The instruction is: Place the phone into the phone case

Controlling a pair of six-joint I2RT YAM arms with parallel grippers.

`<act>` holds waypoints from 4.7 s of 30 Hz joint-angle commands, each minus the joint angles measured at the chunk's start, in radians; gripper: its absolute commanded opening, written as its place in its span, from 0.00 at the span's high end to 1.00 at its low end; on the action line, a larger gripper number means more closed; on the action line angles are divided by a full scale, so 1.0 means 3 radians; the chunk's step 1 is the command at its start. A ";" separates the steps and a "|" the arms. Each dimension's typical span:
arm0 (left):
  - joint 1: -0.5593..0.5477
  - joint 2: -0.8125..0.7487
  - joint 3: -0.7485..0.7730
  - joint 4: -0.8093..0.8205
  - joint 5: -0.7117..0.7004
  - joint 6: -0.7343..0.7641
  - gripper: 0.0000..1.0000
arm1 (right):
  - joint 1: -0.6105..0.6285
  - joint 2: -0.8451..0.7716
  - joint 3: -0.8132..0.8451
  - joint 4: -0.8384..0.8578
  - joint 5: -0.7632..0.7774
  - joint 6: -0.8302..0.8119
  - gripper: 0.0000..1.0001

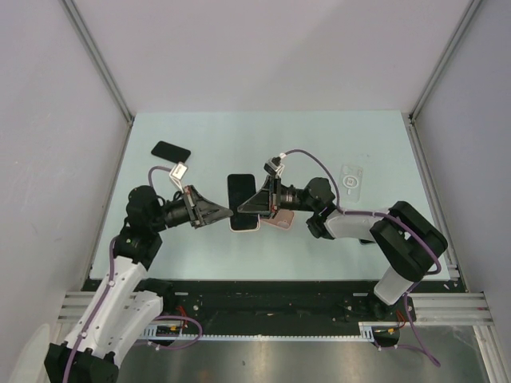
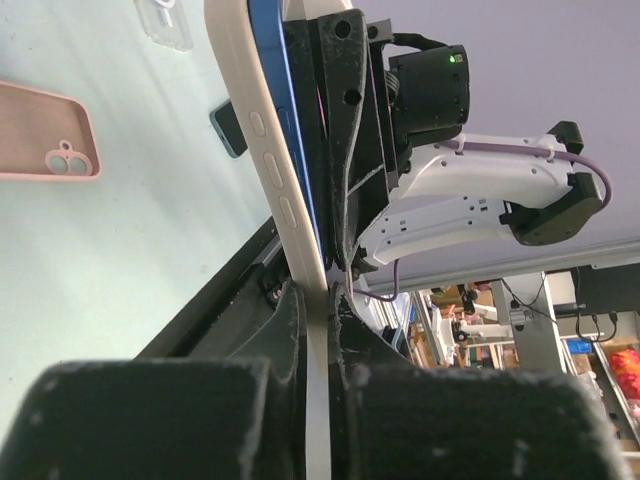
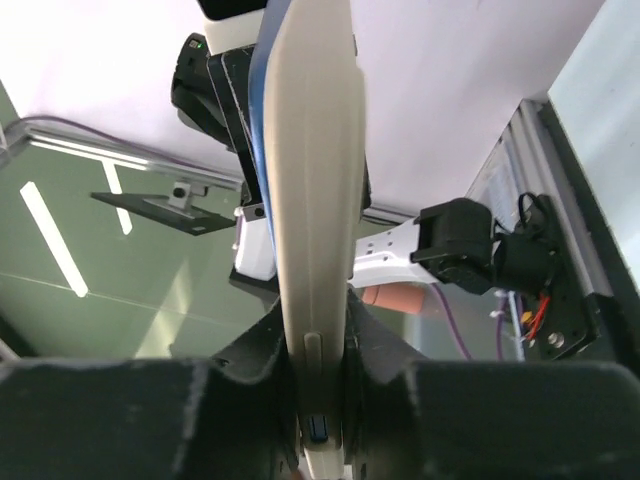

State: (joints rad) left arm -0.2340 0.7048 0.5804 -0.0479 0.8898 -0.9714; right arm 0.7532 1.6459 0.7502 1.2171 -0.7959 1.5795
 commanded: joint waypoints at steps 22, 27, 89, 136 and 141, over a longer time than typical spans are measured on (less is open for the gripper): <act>0.0034 0.0028 0.0254 0.0113 -0.0159 -0.0060 0.52 | 0.0169 -0.0133 0.0010 0.1225 -0.0440 0.0022 0.95; 0.0039 0.0033 0.0264 0.0002 -0.0281 0.0098 0.89 | 0.0179 -0.0133 -0.0077 0.1200 -0.0435 -0.0008 0.91; 0.0013 0.0458 0.0192 0.0186 0.0823 0.0553 1.00 | -0.0082 -0.0741 0.0378 -0.1060 -0.0190 -0.1603 0.53; 0.0023 0.0514 0.0428 -0.0663 0.0189 0.1080 1.00 | 0.0051 -0.0966 0.0583 -0.2462 0.0337 -0.2575 1.00; 0.0033 0.0540 0.0590 -0.1006 -0.0143 0.1355 0.65 | 0.0056 -0.0915 0.0578 -0.2538 0.0357 -0.2591 1.00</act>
State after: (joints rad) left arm -0.2268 0.8547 0.6952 -0.2047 0.9871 -0.6792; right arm 0.7650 1.3968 0.8665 0.4118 -0.7605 0.8051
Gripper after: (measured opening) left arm 0.166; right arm 0.101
